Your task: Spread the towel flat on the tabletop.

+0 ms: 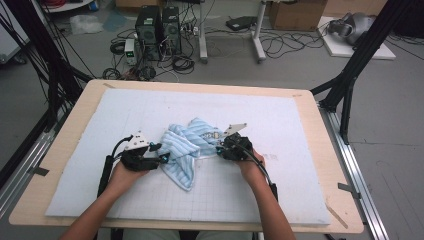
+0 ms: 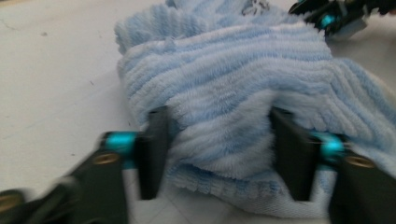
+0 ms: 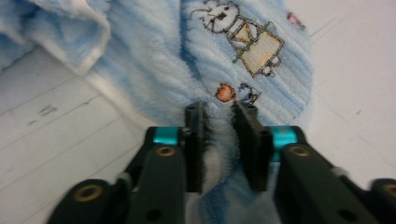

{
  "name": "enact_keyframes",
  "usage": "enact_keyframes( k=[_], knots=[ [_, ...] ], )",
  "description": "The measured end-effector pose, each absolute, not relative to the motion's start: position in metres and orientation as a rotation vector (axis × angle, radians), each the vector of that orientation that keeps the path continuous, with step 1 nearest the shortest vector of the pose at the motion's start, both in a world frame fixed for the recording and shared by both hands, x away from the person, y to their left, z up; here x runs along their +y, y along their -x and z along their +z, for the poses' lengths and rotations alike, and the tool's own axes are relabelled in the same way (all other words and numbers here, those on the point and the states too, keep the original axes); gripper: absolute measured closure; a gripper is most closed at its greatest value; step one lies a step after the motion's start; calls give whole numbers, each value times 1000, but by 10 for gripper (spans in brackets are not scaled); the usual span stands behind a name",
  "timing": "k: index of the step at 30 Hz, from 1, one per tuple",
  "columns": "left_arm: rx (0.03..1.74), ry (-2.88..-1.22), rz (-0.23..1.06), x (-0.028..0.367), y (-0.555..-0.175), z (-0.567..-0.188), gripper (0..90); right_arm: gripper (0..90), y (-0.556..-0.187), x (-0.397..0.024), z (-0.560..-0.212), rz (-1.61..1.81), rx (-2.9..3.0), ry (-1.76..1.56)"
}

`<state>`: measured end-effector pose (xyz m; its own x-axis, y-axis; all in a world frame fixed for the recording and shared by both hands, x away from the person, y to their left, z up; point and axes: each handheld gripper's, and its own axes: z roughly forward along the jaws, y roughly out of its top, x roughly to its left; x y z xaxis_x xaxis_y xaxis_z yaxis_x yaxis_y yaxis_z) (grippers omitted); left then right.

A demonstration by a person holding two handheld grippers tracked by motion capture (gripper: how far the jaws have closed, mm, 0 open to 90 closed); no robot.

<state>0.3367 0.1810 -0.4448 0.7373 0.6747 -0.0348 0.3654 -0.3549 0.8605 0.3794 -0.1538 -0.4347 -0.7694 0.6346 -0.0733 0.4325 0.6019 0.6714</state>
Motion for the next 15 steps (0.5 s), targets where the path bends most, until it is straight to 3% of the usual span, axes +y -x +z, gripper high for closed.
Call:
enact_keyframes(
  k=[1,3,15],
  knots=[
    [757,-2006,445,180,-337,-444,739,781,-379,-155,-434,957,2548,-868],
    [769,-1977,454,183,-339,-442,803,795,-376,-158,-433,983,2590,-873],
    [933,-1812,521,230,-350,-429,808,788,-329,-171,-426,986,2742,-781]
  ],
)
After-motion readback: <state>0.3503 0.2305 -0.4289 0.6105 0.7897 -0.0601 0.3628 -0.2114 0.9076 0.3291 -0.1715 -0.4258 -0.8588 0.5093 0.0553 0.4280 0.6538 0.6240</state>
